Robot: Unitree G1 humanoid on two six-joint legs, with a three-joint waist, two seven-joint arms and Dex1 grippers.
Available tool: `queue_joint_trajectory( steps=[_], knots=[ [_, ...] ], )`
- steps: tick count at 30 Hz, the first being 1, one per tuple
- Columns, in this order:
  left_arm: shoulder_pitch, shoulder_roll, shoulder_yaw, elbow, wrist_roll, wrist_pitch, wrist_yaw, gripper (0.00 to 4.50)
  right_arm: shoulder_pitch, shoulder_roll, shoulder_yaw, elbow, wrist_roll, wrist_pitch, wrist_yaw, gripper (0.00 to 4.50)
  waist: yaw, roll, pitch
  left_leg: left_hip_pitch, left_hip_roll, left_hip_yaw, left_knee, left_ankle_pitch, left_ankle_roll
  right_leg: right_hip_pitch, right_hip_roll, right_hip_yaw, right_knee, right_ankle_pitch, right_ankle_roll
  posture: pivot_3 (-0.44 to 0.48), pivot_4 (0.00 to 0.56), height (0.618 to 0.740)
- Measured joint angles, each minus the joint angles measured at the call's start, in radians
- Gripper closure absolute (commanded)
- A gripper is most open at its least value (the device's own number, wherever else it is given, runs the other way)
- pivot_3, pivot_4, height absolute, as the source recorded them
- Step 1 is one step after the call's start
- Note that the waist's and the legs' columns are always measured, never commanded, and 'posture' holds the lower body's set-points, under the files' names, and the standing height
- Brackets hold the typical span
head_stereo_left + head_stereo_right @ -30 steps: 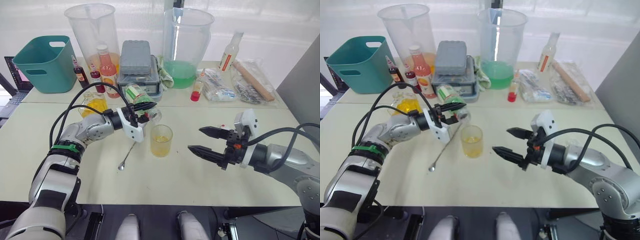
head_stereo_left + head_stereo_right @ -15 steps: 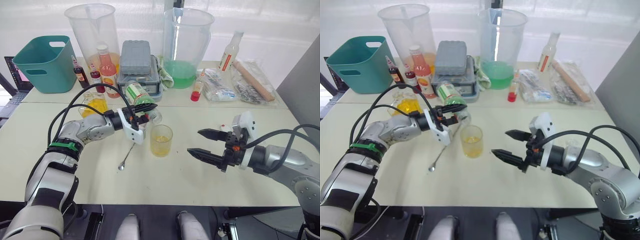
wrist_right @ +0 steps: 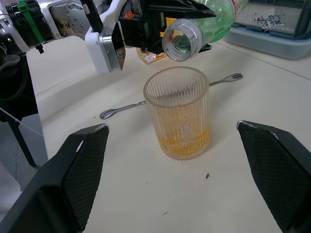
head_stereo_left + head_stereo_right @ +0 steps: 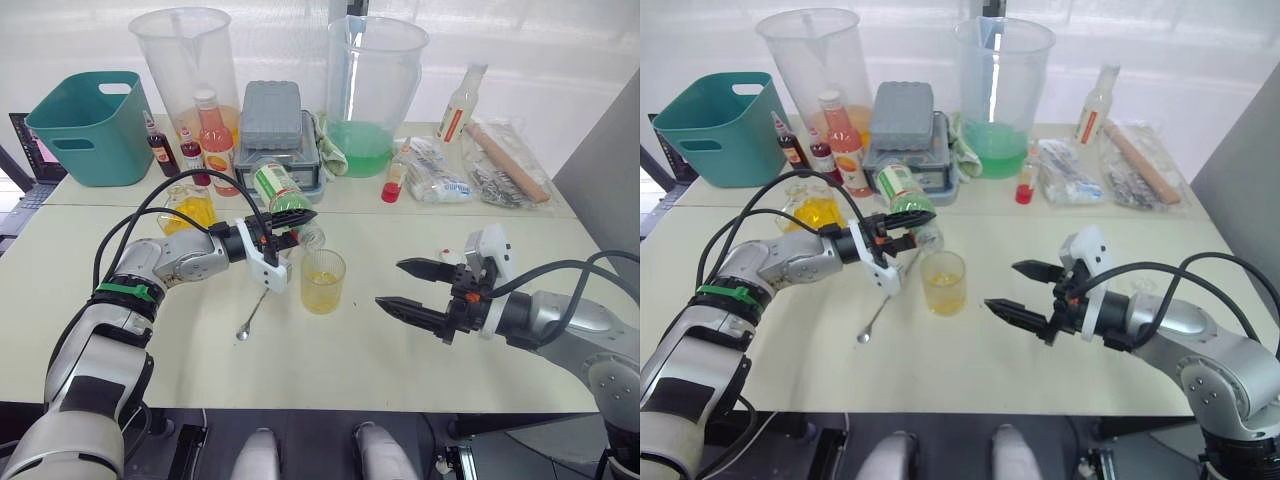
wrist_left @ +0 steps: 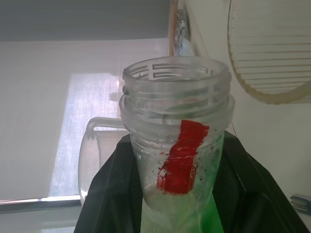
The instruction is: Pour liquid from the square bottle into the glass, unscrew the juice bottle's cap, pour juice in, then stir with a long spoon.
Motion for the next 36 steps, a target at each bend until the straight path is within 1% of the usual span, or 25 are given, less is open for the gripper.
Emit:
queue_joint_trajectory(
  steps=[7, 22, 36],
  knots=[
    [-0.014, 0.01, -0.009, -0.03, 0.033, 0.002, 0.037, 3.03, -0.003, 0.006, 0.006, 0.001, 0.0, 0.0, 0.0, 0.02, 0.0, 0.0, 0.0, 0.0, 0.0, 0.0, 0.0, 0.0, 0.0, 0.0, 0.0, 0.0, 0.0, 0.0, 0.0, 0.0, 0.15, 0.739],
    [-0.015, 0.019, -0.02, -0.041, 0.046, 0.02, 0.073, 3.03, -0.01, 0.007, 0.015, 0.002, 0.0, 0.0, 0.0, 0.02, 0.0, 0.0, 0.0, 0.0, 0.0, 0.0, 0.0, 0.0, 0.0, 0.0, 0.0, 0.0, 0.0, 0.0, 0.0, 0.0, 0.15, 0.739],
    [-0.015, 0.019, -0.023, -0.051, 0.049, 0.021, 0.072, 3.03, -0.01, 0.007, 0.017, 0.013, 0.0, 0.0, 0.011, 0.02, 0.0, 0.0, 0.0, 0.0, 0.0, 0.0, 0.0, 0.0, 0.0, 0.0, 0.0, 0.0, 0.001, 0.001, -0.001, 0.0, 0.15, 0.739]
  ],
)
